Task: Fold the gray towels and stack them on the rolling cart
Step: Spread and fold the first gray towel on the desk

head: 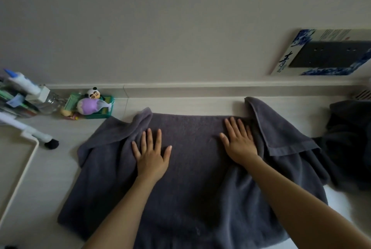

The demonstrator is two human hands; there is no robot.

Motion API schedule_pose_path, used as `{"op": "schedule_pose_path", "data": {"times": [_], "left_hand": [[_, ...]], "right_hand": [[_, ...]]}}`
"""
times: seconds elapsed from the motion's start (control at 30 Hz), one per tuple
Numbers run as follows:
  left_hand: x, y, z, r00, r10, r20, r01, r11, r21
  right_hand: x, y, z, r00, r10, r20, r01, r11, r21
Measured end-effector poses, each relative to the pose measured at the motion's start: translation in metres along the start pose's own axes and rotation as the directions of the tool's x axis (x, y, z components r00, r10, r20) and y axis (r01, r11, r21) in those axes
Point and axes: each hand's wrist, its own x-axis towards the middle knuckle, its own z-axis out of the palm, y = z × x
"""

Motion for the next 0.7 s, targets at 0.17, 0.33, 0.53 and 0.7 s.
{"op": "schedule_pose_path", "data": {"times": [0.17,0.33,0.53,0.7], "left_hand": [[-0.012,0.017,-0.006,0.991,0.08,-0.103,-0.084,0.996,-0.037],[-0.045,-0.025,0.001,0.99,-0.106,-0.089,0.101,0.993,-0.059],[-0.073,-0.08,-0.013,0.988,-0.15,-0.035,0.147,0.986,-0.078],[-0.094,-0.107,-0.004,0.981,-0.191,0.044,0.192,0.981,-0.029]], "right_hand": [[-0.025,-0.04,0.002,0.96,-0.23,-0.159,0.229,0.973,-0.027],[-0.065,-0.044,0.031,0.946,-0.325,-0.005,0.322,0.94,-0.11],[-0.068,-0.065,0.022,0.979,-0.179,-0.1,0.166,0.978,-0.124],[-0.112,-0.131,0.058,0.916,-0.4,-0.018,0.396,0.911,-0.113]]}}
